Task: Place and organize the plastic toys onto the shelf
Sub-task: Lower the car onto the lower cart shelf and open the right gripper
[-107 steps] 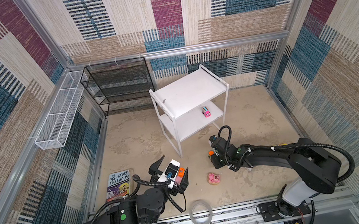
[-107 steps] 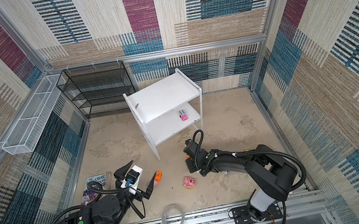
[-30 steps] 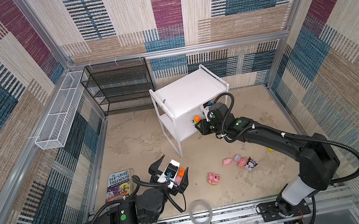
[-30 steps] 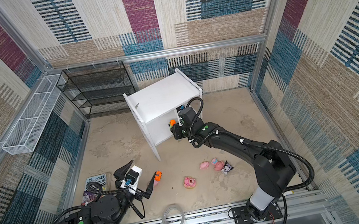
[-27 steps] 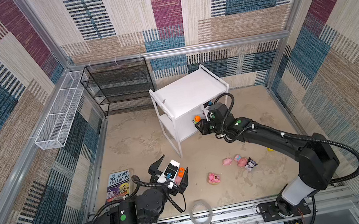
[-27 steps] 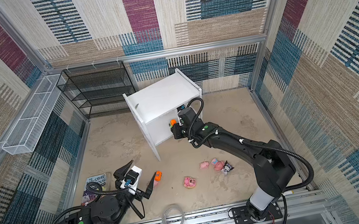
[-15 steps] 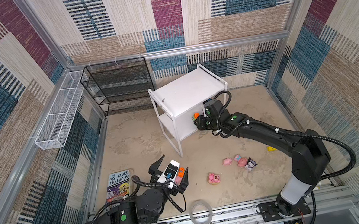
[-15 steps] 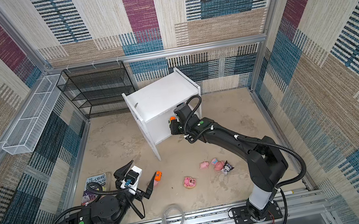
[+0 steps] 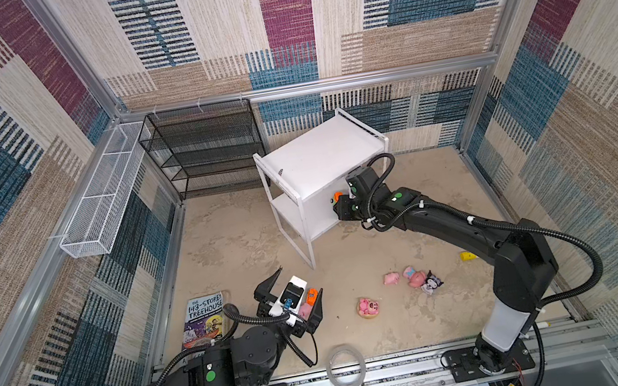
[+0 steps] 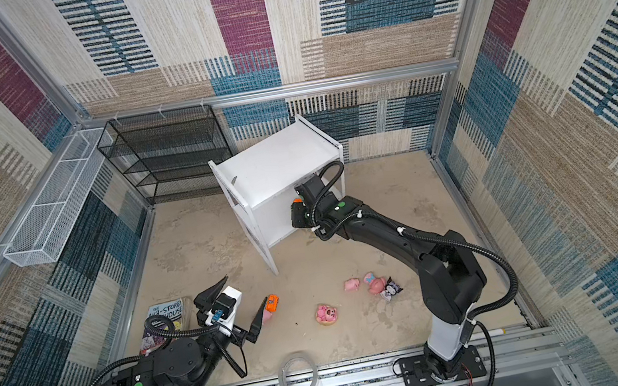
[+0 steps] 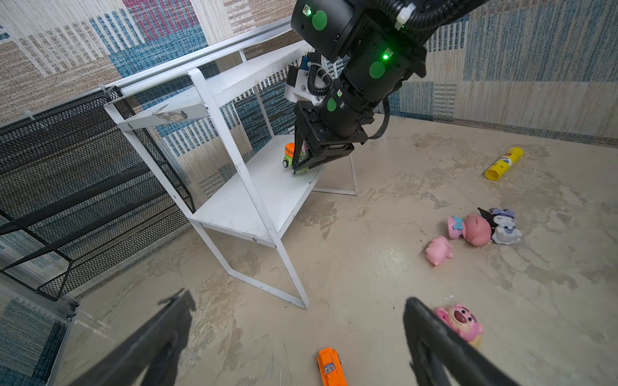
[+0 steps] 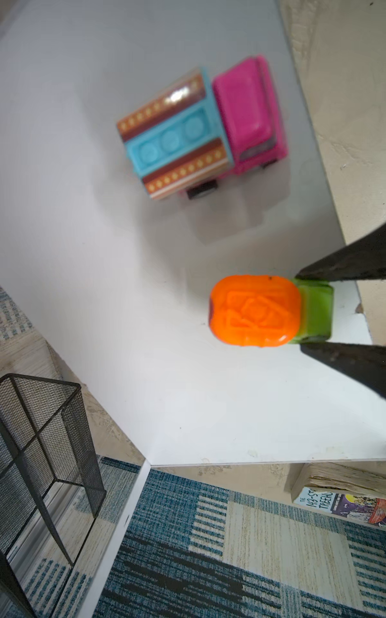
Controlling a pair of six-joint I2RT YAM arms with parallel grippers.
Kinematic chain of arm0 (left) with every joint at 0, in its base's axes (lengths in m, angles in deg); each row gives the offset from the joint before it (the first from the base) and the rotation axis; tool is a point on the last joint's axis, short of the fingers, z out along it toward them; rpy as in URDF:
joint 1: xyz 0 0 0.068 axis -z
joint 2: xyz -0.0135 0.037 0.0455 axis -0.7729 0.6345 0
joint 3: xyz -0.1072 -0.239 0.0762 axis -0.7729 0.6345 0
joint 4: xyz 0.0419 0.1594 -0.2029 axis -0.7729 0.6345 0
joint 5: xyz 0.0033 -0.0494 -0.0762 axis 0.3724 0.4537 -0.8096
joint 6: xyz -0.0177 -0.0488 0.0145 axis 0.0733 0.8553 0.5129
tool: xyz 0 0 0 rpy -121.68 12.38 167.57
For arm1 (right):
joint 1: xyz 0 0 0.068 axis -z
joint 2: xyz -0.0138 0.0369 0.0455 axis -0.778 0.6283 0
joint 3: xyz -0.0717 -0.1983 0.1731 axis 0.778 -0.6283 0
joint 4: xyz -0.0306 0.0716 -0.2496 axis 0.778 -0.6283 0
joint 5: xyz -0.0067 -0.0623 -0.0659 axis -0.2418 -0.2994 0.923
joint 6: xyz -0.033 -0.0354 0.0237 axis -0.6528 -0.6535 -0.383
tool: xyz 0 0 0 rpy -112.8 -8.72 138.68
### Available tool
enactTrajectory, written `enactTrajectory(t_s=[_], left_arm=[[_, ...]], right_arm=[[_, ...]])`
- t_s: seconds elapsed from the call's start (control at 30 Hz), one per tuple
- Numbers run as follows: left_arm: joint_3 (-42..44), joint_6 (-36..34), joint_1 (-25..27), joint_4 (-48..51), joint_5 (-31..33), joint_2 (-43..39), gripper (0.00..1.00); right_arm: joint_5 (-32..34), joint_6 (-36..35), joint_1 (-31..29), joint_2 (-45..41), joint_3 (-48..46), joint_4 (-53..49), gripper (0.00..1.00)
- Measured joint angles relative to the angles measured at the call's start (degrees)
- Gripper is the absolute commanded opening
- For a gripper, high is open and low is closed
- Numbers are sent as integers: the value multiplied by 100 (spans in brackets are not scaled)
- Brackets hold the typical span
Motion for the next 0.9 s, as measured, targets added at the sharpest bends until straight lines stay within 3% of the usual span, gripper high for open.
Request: enactTrajectory(t_s=[0.33, 0.57, 0.9], left_arm=[[15, 0, 0, -4, -2, -59, 99], [39, 0, 0, -4, -2, -90, 99], [42, 0, 0, -4, -2, -85, 99]], right_arm=[[-63, 111, 15, 107, 245, -262, 30], [-61, 157, 15, 129, 245, -229, 41], [-68, 157, 15, 140, 216, -146, 44]])
